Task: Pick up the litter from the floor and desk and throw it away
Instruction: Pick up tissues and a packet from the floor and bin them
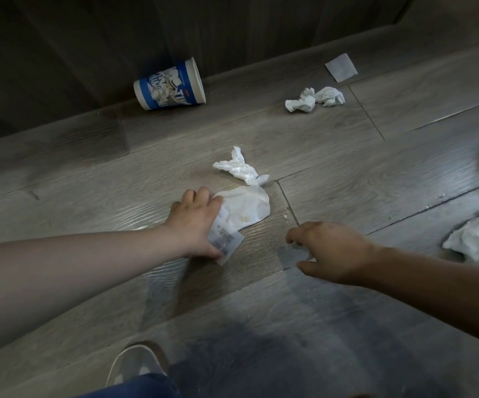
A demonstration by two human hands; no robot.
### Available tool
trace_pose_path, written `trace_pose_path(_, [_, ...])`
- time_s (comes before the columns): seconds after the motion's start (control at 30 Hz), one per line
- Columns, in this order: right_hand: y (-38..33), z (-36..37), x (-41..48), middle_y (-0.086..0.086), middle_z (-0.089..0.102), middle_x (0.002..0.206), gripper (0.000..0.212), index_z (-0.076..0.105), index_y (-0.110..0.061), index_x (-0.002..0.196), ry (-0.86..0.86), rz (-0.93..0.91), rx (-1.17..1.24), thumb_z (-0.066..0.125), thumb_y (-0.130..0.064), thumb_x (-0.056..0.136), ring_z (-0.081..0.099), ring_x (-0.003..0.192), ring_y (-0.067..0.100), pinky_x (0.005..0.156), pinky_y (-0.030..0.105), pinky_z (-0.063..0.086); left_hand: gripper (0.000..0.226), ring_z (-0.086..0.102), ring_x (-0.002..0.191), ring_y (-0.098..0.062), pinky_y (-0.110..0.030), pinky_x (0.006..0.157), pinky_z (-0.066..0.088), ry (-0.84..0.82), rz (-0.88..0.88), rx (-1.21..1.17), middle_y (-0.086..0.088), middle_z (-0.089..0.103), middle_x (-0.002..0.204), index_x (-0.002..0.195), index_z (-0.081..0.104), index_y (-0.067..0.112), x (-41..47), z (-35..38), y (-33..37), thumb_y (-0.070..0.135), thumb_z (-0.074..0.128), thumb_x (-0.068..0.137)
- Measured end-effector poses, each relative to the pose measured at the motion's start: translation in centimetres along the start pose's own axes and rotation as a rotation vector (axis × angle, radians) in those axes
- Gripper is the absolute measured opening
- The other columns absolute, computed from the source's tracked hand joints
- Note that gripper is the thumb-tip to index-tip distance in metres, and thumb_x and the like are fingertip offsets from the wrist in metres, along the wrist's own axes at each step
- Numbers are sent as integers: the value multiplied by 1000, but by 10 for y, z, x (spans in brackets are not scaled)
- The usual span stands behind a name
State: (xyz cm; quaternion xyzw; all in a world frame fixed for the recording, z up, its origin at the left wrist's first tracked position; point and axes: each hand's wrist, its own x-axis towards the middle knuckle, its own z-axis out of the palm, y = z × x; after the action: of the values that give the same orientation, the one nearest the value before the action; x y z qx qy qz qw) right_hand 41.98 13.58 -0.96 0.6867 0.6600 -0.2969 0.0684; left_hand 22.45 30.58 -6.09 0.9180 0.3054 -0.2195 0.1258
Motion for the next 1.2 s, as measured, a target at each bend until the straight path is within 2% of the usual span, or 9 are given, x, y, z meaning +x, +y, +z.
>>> trace_pose_path(0.1, [1,0,0,-1,58,125,47,50,-24,128,-2,5,-2,60,-39,85,54,113,15,91,27,44,93,36,108,-26,-35,89,43,-3,31,-37,-3,32,121,131,35,20,1,4,5,55,76,55])
trace_pose_path(0.23, [1,-1,1,-1,58,126,47,50,-24,129,-9,10,2,61,-38,86,55,113,16,91,28,45,84,53,102,-30,-30,79,42,-55,24,-160,-9,41,121,130,37,19,1,5,7,40,80,61])
trace_pose_path(0.4, [1,-2,0,0,57,126,47,49,-23,130,-17,12,-3,60,-37,87,55,112,16,91,28,45,62,55,105,-25,-28,85,46,-88,50,-278,-9,47,120,123,52,21,-1,7,9,31,78,68])
trace_pose_path(0.57, [6,-1,-2,-1,57,126,48,49,-24,130,-3,33,-1,61,-38,86,54,113,16,93,29,45,36,60,88,-17,-25,70,45,-43,25,-386,3,63,89,95,67,17,2,-4,5,25,79,62])
trace_pose_path(0.7, [13,-1,-2,-2,57,128,50,48,-25,132,10,55,9,61,-39,86,54,116,15,94,29,46,35,56,88,-20,-15,69,34,127,159,-434,0,56,91,94,67,14,11,-32,0,22,82,63])
trace_pose_path(0.8, [17,-2,0,-1,58,128,49,48,-24,131,12,71,13,61,-38,86,55,114,16,94,32,47,46,48,94,-13,-6,73,29,150,263,-408,0,43,108,105,64,14,26,-55,-3,24,82,64])
trace_pose_path(0.97, [23,-5,3,0,59,124,46,50,-23,129,6,104,24,61,-36,86,56,110,17,92,33,48,64,44,120,-17,-16,92,34,97,286,-296,-2,34,139,122,49,17,58,-69,4,22,81,66])
trace_pose_path(1.1, [32,-7,4,1,60,123,46,51,-23,128,13,141,36,62,-35,85,57,109,18,91,33,48,84,46,121,-20,-23,94,37,-9,210,-238,-2,42,139,139,35,22,77,-66,9,22,79,68])
trace_pose_path(1.2, [41,-10,7,1,59,124,48,50,-22,130,30,164,53,61,-35,86,57,111,19,91,31,48,71,49,115,-21,-23,91,38,-3,203,-238,-5,49,130,133,44,22,82,-61,10,23,77,70])
